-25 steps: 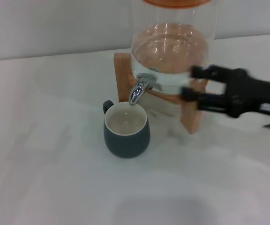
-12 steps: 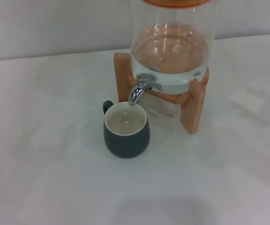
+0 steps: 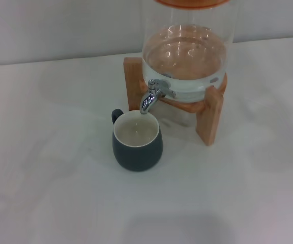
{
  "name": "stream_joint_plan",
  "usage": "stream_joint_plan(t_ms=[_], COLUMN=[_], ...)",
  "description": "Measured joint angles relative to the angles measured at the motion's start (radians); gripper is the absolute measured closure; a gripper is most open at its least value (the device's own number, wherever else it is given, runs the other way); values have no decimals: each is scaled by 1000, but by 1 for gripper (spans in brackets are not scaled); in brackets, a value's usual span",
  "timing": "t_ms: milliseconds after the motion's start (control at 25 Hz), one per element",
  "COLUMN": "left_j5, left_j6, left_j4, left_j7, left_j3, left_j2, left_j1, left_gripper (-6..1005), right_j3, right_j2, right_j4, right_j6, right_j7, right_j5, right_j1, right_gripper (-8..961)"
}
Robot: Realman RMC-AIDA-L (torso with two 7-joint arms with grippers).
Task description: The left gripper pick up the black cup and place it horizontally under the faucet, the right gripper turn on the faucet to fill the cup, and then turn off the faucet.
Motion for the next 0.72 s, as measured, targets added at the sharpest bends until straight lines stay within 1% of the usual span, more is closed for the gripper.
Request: stream_joint_plan(t_ms=[200, 400, 520, 720], left_j5=[14, 38, 39, 39], left_j6=[23, 47, 47, 42], left_j4=[0, 0, 3, 30], left_j7=[-75, -151, -152, -115], left_j3=[-1, -3, -3, -3], left_j2=[13, 27, 28, 12], left_j1=[-3, -3, -1, 12], left_gripper=[237, 237, 238, 238], right_j3=[69, 78, 79, 86], right_j2=[-2, -2, -2, -4], right_j4=[47, 58, 61, 106], right_j6=[-17, -13, -3, 23], right_j7=[0, 16, 22, 18], right_j5=[1, 8, 10, 42], right_j1=[12, 15, 18, 24], right_gripper=[172, 172, 172, 172])
